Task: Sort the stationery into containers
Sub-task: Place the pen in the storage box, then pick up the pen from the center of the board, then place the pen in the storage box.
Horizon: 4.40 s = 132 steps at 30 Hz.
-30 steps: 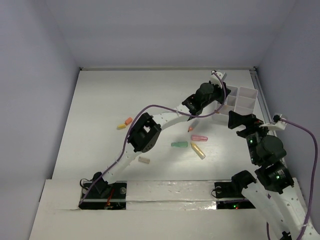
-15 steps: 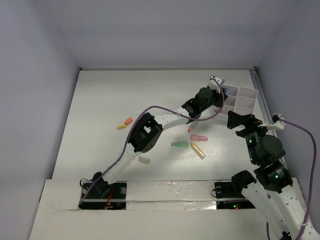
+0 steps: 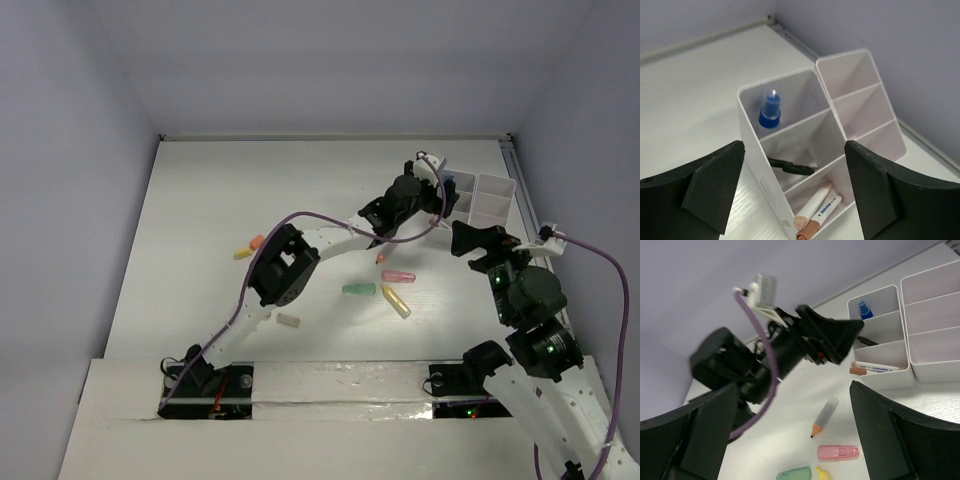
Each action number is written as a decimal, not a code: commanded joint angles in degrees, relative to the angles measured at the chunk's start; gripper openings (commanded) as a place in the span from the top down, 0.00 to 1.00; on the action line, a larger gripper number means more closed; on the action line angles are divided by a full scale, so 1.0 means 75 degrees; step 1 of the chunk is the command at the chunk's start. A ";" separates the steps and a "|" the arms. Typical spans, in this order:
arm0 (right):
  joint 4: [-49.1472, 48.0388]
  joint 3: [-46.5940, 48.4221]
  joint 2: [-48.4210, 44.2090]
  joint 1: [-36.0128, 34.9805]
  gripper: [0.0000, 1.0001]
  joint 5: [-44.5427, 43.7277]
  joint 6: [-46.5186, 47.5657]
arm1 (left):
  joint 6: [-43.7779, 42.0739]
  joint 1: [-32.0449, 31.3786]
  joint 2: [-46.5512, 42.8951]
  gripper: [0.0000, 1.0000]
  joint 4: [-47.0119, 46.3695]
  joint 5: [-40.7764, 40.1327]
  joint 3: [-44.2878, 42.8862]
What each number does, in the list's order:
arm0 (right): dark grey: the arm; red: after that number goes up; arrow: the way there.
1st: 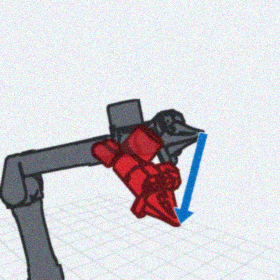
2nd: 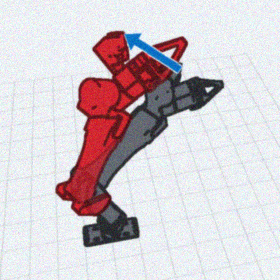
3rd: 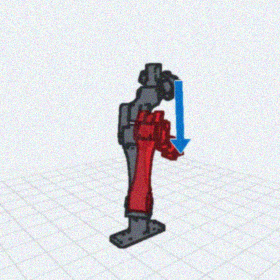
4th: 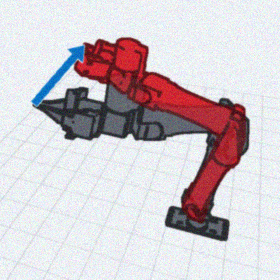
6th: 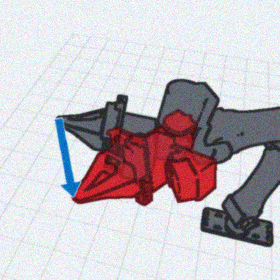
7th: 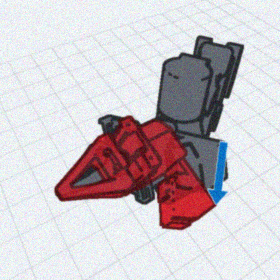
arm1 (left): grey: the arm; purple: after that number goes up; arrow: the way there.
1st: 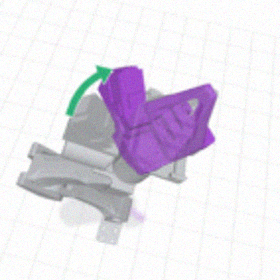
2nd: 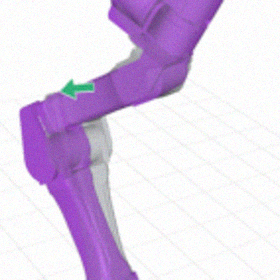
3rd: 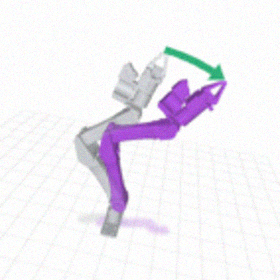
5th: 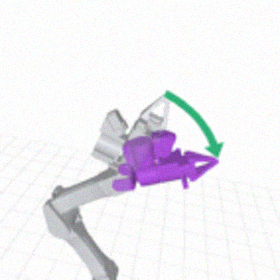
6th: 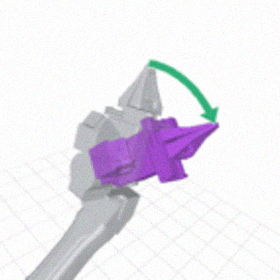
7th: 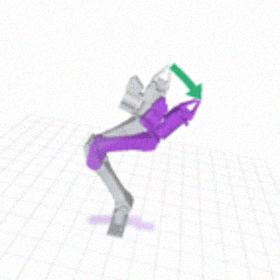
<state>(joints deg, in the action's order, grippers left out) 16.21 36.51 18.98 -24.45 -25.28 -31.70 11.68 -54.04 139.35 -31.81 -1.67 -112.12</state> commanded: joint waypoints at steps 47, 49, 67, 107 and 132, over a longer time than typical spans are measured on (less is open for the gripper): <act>0.2713 0.4119 1.0323 -0.2775 0.09 0.4344 0.4602 | 0.0001 0.3173 -1.3424 0.01 0.4664 -0.0927 0.8573; 0.2889 0.4319 1.0651 -0.2880 0.11 0.4331 0.4660 | 0.0001 0.3326 -1.3470 0.01 0.4512 -0.0751 0.8632; 0.3067 0.4975 1.2129 -0.3209 0.82 0.3593 0.4954 | -0.0034 0.3620 -1.3541 0.02 0.4289 -0.0176 0.8808; -0.5535 0.2245 0.8259 0.3821 1.00 -0.1060 0.1614 | -0.0011 0.3620 -1.4291 0.02 0.3984 0.0668 0.9031; -0.6298 0.2620 0.9867 0.3892 0.97 -0.0860 0.2164 | -0.0058 0.3620 -1.4033 0.02 0.3984 0.0621 0.9031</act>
<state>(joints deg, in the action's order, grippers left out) -25.82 54.72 93.10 4.45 -31.31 -16.25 11.86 -26.89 33.98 1.48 2.59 -44.58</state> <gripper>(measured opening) 0.319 0.978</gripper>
